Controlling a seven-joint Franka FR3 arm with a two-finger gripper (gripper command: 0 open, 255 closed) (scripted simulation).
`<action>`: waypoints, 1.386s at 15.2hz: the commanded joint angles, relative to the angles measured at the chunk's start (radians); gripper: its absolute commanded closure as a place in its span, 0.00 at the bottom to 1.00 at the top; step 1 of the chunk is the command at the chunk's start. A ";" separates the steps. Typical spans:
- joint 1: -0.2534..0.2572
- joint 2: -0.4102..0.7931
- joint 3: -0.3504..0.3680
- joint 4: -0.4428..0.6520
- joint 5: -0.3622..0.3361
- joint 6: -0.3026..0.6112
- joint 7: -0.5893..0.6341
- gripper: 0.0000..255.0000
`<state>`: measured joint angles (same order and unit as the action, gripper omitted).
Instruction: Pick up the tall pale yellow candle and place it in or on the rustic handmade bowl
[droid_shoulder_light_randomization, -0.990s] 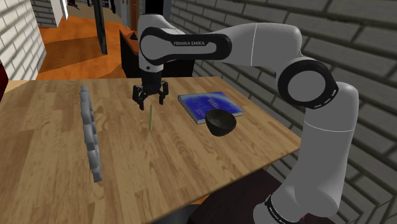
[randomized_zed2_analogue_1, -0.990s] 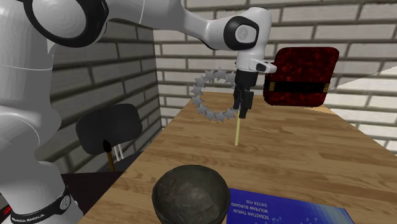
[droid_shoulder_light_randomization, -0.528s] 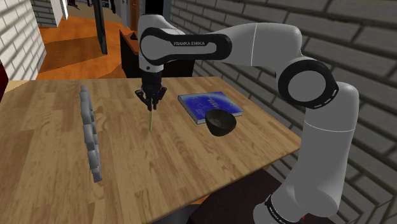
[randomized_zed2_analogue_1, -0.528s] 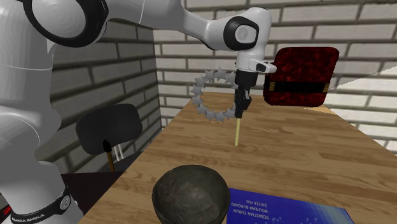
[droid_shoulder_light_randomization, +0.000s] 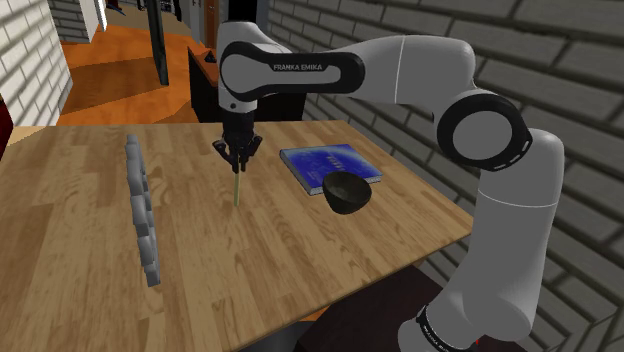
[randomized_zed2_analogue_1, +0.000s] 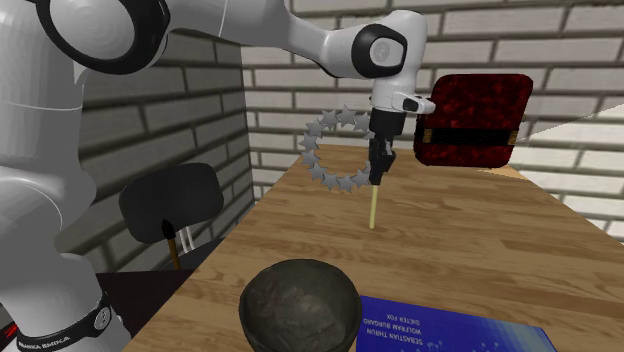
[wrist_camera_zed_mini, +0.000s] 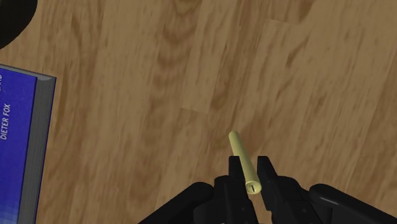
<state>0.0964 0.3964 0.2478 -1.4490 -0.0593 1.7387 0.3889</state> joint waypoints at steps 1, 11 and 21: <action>0.001 -0.002 0.001 0.018 0.001 -0.020 0.001 1.00; 0.009 0.005 0.003 0.164 0.000 -0.158 0.002 1.00; 0.028 0.051 0.004 0.370 -0.010 -0.319 0.007 1.00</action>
<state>0.1235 0.4471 0.2516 -1.0927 -0.0695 1.4340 0.3961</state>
